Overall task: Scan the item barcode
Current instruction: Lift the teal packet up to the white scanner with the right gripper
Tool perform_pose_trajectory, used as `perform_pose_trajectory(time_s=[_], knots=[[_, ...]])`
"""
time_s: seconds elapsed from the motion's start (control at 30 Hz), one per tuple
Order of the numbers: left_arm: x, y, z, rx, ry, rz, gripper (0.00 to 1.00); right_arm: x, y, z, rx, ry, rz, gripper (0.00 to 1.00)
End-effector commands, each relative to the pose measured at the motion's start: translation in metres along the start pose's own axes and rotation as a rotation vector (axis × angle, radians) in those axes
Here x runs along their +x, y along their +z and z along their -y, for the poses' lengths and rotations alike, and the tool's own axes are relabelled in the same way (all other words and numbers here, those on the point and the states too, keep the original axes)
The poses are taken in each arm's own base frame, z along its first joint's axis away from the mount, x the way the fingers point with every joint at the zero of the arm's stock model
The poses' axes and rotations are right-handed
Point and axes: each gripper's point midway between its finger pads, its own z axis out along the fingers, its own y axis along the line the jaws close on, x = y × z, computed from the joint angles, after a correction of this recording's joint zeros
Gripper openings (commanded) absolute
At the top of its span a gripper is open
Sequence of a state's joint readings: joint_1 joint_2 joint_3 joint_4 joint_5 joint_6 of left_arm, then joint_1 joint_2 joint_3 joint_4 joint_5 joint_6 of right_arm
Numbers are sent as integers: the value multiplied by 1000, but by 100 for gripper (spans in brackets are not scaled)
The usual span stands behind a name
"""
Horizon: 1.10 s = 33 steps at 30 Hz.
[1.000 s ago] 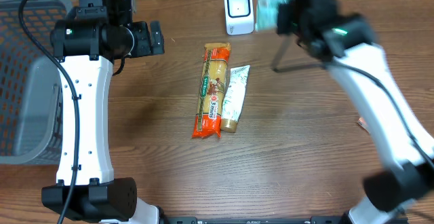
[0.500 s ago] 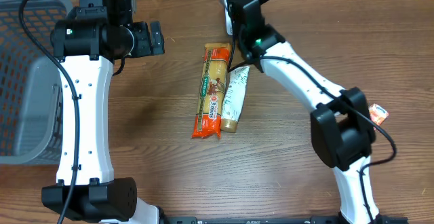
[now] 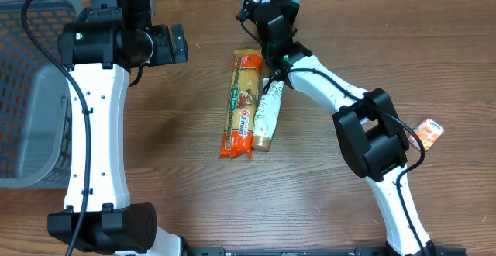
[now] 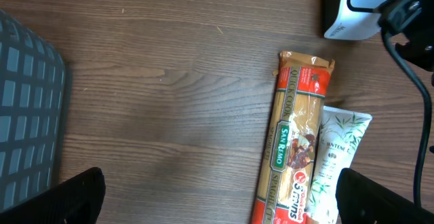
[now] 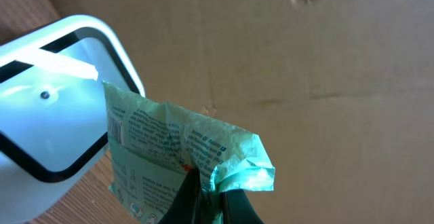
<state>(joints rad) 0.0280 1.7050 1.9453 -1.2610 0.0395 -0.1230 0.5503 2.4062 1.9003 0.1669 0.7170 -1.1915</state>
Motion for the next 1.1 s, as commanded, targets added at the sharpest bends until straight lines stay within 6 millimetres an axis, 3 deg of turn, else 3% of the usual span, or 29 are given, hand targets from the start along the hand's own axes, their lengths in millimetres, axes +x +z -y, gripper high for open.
perform_pose_trajectory(time_s=[0.0,0.33,0.7,0.9,1.07], knots=[[-1,1,-3,-8,11,2,100,-15,-6,30,49,-79,51,4],[-1,1,-3,-8,11,2,100,-41,-9,25,28,-168,195,4],[-1,1,-3,-8,11,2,100,-40,-7,18,6,-205,209,4],[-1,1,-3,-8,11,2,100,-45,-20,60,106,-135,188,4],[-1,1,-3,-8,11,2,100,-37,-47,121,125,76,155,4]])
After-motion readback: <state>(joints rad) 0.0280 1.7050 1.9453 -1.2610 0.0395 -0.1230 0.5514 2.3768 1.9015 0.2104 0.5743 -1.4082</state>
